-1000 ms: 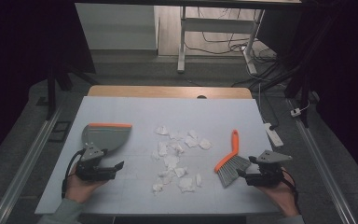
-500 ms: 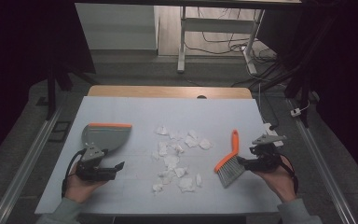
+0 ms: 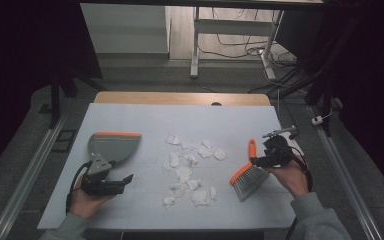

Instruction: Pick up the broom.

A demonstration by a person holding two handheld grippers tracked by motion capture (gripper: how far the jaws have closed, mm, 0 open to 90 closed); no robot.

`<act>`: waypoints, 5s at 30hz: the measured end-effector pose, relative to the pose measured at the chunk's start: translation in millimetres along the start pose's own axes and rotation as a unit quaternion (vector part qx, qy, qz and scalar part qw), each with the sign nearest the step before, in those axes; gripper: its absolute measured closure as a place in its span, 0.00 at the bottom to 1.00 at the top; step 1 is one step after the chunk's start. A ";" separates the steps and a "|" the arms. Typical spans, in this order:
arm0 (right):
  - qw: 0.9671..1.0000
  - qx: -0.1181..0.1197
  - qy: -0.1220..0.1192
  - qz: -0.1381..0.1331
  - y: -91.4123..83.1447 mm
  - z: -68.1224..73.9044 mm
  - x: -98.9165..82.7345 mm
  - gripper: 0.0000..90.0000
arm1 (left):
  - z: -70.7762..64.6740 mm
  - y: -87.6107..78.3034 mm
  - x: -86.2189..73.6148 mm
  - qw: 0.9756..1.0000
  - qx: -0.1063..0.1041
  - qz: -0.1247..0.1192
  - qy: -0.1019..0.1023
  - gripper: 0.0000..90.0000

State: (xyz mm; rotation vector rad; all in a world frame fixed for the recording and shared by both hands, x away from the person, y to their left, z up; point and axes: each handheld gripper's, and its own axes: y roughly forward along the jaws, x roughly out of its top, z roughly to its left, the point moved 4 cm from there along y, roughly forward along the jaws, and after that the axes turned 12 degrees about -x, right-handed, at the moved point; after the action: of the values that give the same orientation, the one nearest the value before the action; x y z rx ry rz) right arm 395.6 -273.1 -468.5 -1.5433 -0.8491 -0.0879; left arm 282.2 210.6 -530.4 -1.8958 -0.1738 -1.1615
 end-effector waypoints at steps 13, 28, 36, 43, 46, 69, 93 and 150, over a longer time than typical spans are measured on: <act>0.994 -0.042 0.036 0.091 28.5 -9.4 8.6 0.36 | -4.1 1.4 -0.7 1.000 -0.008 -0.001 0.006 0.21; 0.978 -0.063 0.108 0.165 66.2 4.8 17.6 0.41 | -8.1 2.7 -1.4 1.000 -0.013 0.002 0.016 0.21; 0.969 -0.080 0.127 0.196 72.4 8.0 13.1 0.53 | -10.6 2.1 -1.5 1.000 -0.017 0.001 0.024 0.21; 0.964 -0.101 0.136 0.205 77.9 11.2 14.0 0.66 | -9.8 1.2 -2.3 1.000 -0.016 -0.001 0.023 0.21; 0.963 -0.109 0.135 0.204 78.3 14.3 15.7 0.72 | -9.3 0.2 -2.2 1.000 -0.014 -0.002 0.023 0.21; 0.987 -0.001 0.114 0.115 46.4 -11.4 10.3 0.79 | -6.3 0.4 -3.8 1.000 -0.009 -0.001 0.017 0.20; 0.981 0.080 0.142 -0.104 -22.1 -27.6 7.8 0.79 | -7.2 5.8 -1.2 1.000 -0.006 0.000 0.018 0.20; 0.924 0.242 0.158 -0.250 -16.4 84.9 37.5 0.78 | -137.7 134.9 93.6 0.983 -0.159 -0.008 0.091 0.45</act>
State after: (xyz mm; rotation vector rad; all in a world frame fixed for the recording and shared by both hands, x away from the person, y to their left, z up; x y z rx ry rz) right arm 377.9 -182.1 -451.2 -0.7959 -0.9032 -0.4533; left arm 314.1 -0.8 -515.5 -2.0480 0.1054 -1.4337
